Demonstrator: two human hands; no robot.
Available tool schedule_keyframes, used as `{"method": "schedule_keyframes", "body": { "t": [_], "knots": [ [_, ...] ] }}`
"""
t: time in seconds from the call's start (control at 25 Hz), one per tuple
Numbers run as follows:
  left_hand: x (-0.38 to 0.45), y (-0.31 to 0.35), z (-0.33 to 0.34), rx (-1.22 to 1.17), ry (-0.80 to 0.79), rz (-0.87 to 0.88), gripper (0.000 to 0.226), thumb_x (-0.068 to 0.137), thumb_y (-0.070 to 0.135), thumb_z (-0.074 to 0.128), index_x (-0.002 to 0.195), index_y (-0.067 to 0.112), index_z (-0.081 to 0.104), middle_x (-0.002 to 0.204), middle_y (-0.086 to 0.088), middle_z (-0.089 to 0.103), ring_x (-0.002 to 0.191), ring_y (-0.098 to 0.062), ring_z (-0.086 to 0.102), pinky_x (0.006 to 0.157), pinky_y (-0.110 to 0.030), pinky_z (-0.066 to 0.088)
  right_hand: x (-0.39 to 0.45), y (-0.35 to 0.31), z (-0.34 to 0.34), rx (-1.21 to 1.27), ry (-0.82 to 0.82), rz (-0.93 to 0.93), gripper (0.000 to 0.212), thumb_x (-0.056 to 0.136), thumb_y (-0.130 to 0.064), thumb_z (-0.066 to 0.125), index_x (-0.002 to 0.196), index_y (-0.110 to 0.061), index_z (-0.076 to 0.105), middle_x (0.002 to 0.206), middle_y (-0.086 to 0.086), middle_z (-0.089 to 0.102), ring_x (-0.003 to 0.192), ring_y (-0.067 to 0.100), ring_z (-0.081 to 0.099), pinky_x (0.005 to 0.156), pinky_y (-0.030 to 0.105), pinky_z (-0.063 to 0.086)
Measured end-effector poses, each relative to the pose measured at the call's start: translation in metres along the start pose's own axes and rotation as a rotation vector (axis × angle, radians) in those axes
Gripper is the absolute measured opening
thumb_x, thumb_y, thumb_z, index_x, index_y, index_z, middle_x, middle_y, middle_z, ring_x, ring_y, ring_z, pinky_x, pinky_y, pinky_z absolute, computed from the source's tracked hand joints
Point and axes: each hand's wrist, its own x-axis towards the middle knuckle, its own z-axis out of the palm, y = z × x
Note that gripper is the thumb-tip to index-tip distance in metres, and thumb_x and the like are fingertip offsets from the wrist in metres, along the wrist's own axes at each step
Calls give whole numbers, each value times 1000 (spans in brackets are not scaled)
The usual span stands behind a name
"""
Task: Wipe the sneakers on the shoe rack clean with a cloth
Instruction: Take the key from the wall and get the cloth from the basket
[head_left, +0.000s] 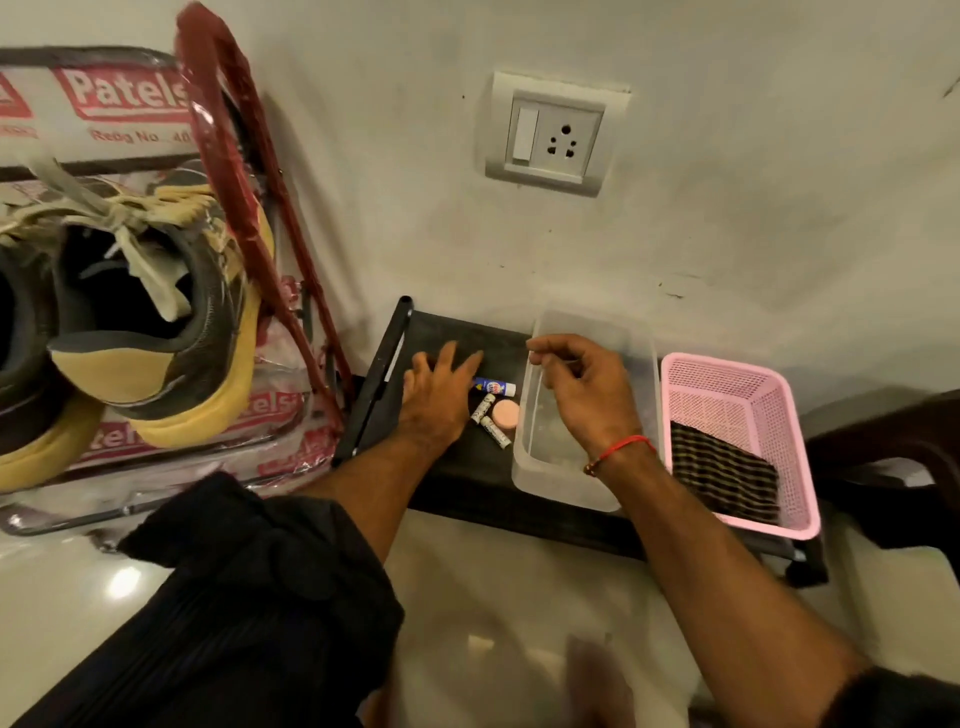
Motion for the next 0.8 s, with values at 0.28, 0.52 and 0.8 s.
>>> {"method": "schedule_keyframes", "body": {
  "t": [0.28, 0.52, 0.8],
  "knots": [
    [-15, -21, 15, -95, 194, 131, 40, 94, 4, 61, 131, 18, 63, 129, -12, 56, 110, -35, 52, 93, -45, 50, -11, 0, -9, 75, 26, -45, 24, 97, -6, 58, 99, -24, 74, 90, -5, 75, 79, 2, 63, 78, 22, 54],
    [-33, -12, -26, -881, 309, -285, 23, 96, 1, 62, 103, 20, 74, 101, -3, 69, 97, -19, 65, 95, -29, 52, -31, -3, -23, 27, 25, -35, 23, 96, -5, 60, 99, -24, 73, 93, -10, 73, 84, -2, 66, 80, 15, 53],
    [-46, 97, -118, -780, -159, 202, 26, 93, -3, 66, 107, 18, 73, 97, -1, 69, 77, -2, 62, 65, -6, 50, -29, 8, -56, -189, 129, 52, 26, 94, -1, 58, 112, -16, 71, 102, 0, 73, 91, 12, 65, 92, 32, 56]
  ]
}}
